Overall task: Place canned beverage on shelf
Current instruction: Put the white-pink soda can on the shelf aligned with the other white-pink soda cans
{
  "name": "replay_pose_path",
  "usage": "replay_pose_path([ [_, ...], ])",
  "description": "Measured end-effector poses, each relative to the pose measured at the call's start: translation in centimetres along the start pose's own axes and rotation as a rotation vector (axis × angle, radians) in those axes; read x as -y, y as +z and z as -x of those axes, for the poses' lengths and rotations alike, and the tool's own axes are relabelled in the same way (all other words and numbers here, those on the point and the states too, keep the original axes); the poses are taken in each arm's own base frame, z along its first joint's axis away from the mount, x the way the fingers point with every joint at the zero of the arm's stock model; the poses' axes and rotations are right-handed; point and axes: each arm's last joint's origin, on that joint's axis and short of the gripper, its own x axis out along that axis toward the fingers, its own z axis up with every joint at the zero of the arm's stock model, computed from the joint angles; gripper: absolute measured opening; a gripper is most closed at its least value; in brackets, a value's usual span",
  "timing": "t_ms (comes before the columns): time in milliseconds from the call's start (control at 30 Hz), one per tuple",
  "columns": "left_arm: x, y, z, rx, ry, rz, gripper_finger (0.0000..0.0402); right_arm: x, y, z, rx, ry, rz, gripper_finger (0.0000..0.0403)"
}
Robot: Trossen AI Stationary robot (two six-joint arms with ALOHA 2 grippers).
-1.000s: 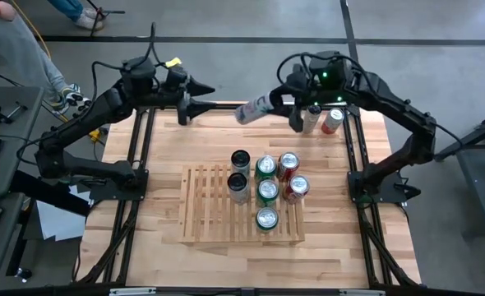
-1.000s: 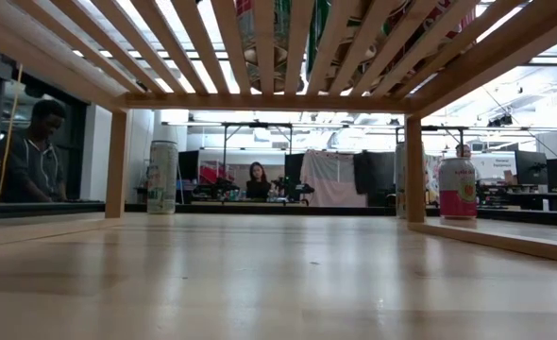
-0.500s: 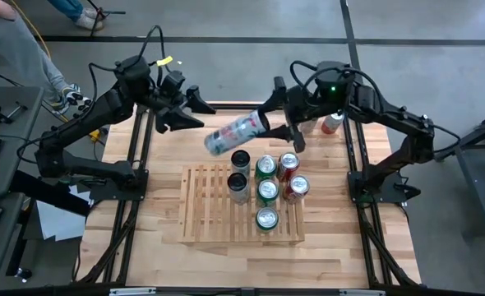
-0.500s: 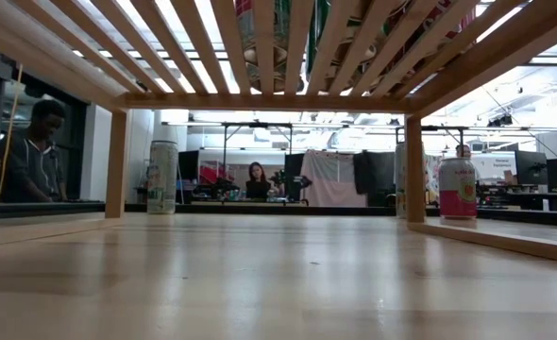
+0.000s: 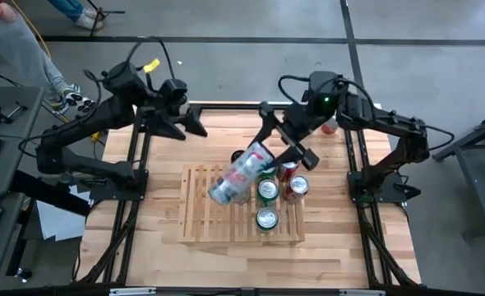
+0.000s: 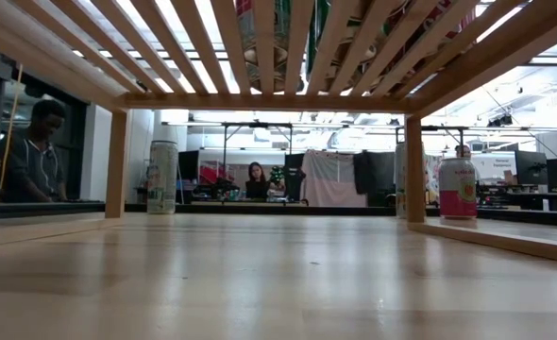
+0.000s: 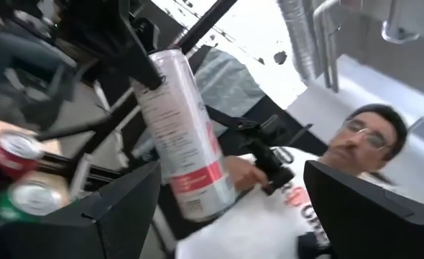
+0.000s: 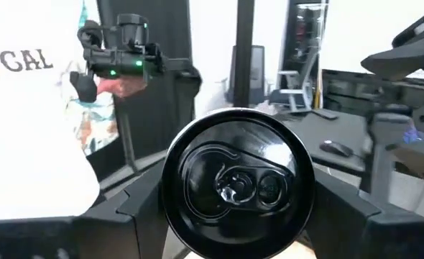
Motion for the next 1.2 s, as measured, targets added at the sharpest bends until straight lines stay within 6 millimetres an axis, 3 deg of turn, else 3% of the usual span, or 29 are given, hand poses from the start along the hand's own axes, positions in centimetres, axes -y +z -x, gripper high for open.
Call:
replay_pose_path([
  [233,0.1,-2.1,-4.3,-0.041,-0.047,0.210,0.0333,0.0,-0.4,-1.5,0.016,0.042,0.036,0.0237],
  [433,0.3,-4.2,-7.4,-0.162,-0.112,0.281,0.0333,-1.3,-0.1,-3.2,0.057,0.099,0.012,0.0237],
  [800,-0.4,-6.0,-10.2,-0.280,-0.183,0.257,0.0333,-2.8,-1.3,-7.0,0.042,-0.034,-0.069,0.0237],
  [1200,-1.7,-8.1,-14.0,-0.293,-0.190,0.365,0.0333,-3.0,-2.0,-7.7,0.009,-0.032,-0.069,0.0237],
])
